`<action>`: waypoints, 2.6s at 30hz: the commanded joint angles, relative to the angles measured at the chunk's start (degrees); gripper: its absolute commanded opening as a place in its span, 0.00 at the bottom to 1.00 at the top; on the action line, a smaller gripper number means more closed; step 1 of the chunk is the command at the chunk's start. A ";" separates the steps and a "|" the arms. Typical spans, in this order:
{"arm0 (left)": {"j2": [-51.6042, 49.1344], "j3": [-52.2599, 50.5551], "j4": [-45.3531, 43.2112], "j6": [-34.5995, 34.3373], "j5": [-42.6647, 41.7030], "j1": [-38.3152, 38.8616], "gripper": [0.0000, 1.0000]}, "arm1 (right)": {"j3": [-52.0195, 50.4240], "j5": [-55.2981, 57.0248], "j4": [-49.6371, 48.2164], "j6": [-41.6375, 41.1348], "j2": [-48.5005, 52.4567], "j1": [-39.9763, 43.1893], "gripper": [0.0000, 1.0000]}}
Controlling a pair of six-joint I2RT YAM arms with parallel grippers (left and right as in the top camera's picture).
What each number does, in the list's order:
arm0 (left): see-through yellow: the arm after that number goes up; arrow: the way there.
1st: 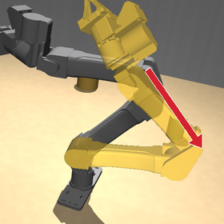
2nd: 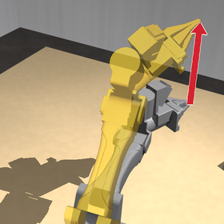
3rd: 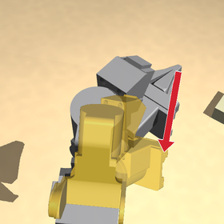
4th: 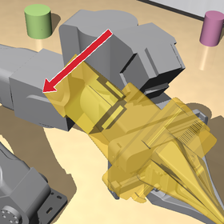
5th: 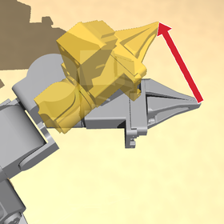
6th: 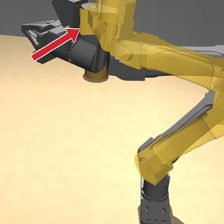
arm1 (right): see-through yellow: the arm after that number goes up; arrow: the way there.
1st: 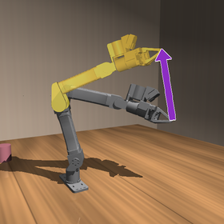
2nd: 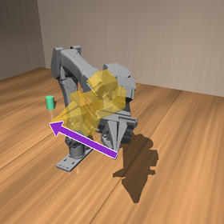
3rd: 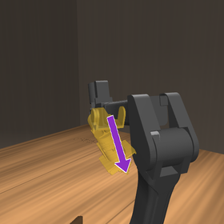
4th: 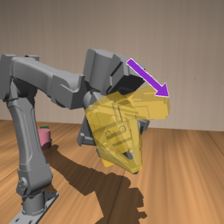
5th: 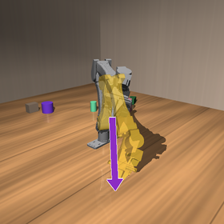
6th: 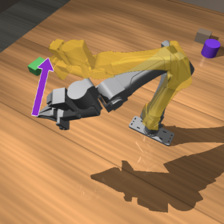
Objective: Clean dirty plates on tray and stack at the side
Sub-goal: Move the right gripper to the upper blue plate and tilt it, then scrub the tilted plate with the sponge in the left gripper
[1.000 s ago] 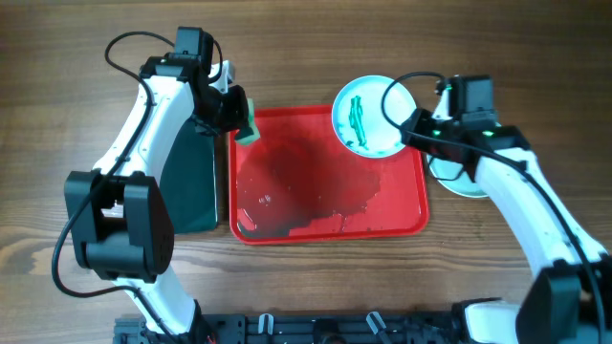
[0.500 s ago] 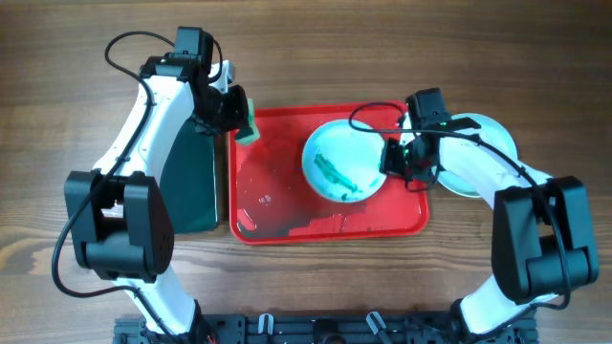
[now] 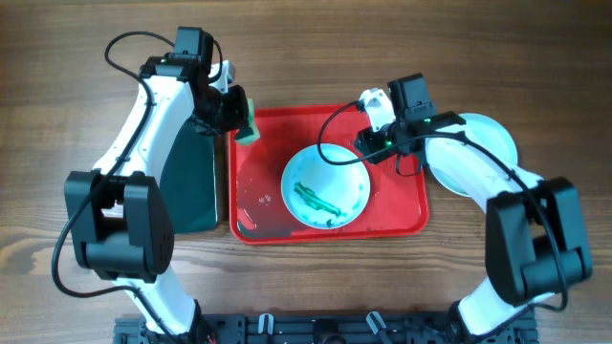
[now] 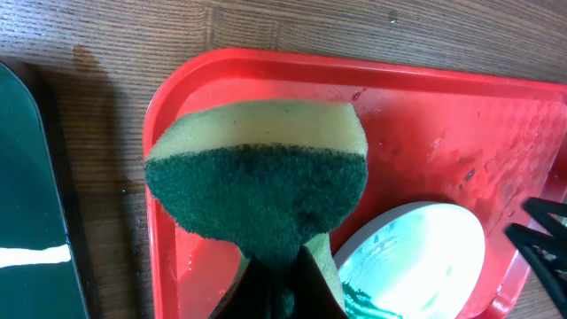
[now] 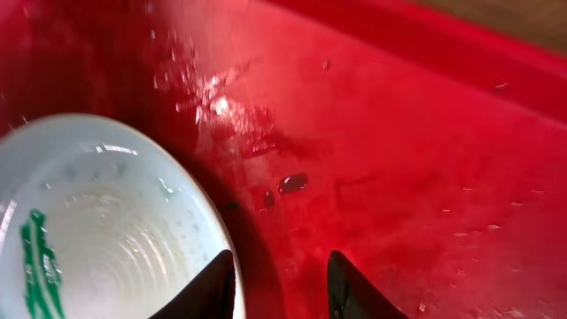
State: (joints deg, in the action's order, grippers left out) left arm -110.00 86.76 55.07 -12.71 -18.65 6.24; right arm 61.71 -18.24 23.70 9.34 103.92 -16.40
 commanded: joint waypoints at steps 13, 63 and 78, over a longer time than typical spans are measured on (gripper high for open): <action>-0.31 0.50 -0.13 0.28 0.33 0.02 0.04 | 10.29 6.29 20.48 -31.58 5.46 -3.78 0.04; -13.25 0.46 -9.90 9.70 16.81 18.71 0.04 | 9.18 -8.85 6.97 -33.46 12.87 -5.18 0.04; -13.25 0.50 -14.16 -13.27 23.87 17.53 0.04 | 9.18 -9.27 7.02 -33.31 12.87 -5.18 0.04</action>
State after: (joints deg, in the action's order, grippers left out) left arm -121.82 87.66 42.50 -8.38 -8.54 25.61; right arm 70.94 -27.49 30.22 -25.21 115.52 -21.06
